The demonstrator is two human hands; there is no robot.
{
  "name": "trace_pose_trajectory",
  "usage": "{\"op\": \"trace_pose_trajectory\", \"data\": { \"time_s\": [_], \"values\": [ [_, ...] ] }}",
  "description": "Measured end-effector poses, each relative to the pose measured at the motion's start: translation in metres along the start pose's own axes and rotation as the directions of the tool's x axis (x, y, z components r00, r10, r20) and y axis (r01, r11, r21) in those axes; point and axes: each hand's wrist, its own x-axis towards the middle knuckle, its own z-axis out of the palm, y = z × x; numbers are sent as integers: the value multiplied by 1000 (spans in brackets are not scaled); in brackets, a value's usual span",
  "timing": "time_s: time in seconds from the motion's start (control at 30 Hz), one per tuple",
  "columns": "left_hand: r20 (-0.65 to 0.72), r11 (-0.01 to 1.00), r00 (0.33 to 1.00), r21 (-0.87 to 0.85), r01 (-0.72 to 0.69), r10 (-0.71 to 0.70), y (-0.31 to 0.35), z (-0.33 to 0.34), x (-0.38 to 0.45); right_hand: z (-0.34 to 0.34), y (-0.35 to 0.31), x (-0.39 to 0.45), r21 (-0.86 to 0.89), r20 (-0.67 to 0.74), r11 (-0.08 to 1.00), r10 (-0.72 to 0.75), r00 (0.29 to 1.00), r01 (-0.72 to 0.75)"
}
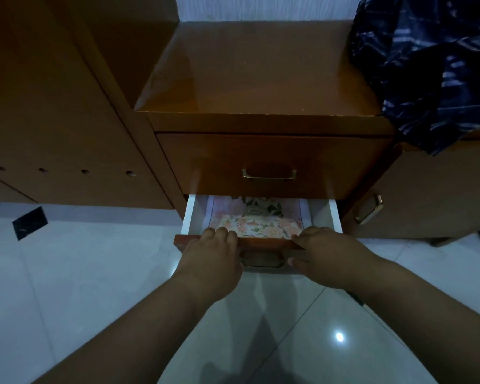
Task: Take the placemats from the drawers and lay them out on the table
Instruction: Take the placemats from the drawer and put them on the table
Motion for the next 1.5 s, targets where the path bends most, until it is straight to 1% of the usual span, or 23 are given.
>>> {"op": "trace_pose_trajectory", "data": {
  "time_s": [0.33, 0.43, 0.5, 0.6, 0.67, 0.73, 0.77, 0.83, 0.87, 0.93, 0.97, 1.03, 1.1, 1.2, 1.23, 1.33, 1.37, 1.43, 1.5],
  "values": [
    [16, 1000, 1000, 27, 5, -5, -1, 2, 8, -8, 6, 7, 97, 91, 995, 3, 996, -11],
    [6, 999, 999, 5, 35, -35, -4, 3, 14, -6, 8, 11, 133, 55, 990, 32, 998, -40],
    [29, 996, 996, -25, 84, -83, -11, 5, 20, -2, 11, 17, 192, 2, 979, 69, 998, -68],
    [68, 985, 984, -30, 167, -165, -20, 12, 29, 4, 15, 27, 219, -62, 967, 144, 988, -127],
    [94, 972, 970, -46, 229, -224, -21, 13, 38, 8, 16, 34, 274, -74, 947, 197, 978, -170],
    [151, 960, 953, -55, 274, -264, -25, 16, 49, 13, 16, 43, 316, -38, 926, 231, 972, -208],
    [168, 968, 956, -28, 250, -242, -28, 20, 54, 15, 17, 48, 312, -1, 920, 249, 969, -236],
    [179, 976, 960, 16, 218, -217, -32, 30, 60, 20, 19, 55, 249, 85, 929, 262, 961, -275],
    [200, 976, 956, 9, 218, -215, -31, 32, 62, 22, 19, 58, 225, 116, 931, 268, 956, -288],
    [260, 950, 926, -75, 302, -274, -26, 30, 65, 23, 16, 61, 236, 155, 916, 294, 943, -324],
    [263, 939, 921, -113, 324, -286, -23, 28, 64, 24, 14, 62, 234, 170, 911, 306, 937, -340],
    [245, 930, 941, -226, 291, -235, -20, 27, 65, 24, 11, 64, 222, 220, 903, 321, 921, -368],
    [284, 948, 944, -216, 232, -166, -21, 28, 64, 26, 10, 68, 219, 277, 905, 301, 912, -365],
    [338, 951, 926, -193, 243, -168, -29, 34, 76, 25, 9, 74, 241, 345, 885, 305, 887, -398],
    [346, 959, 926, -178, 222, -150, -30, 34, 78, 25, 9, 76, 244, 332, 884, 310, 891, -399],
    [380, 928, 917, -285, 239, -119, -29, 32, 84, 28, 9, 80, 254, 302, 892, 293, 907, -373],
    [395, 911, 910, -315, 265, -128, -28, 30, 87, 28, 9, 79, 275, 284, 891, 283, 916, -361],
    [380, 878, 912, -368, 305, -158, -25, 27, 91, 27, 10, 77, 338, 228, 853, 334, 914, -396],
    [365, 879, 914, -360, 312, -175, -23, 28, 93, 24, 16, 73, 380, 165, 824, 386, 908, -420]
  ]
}}
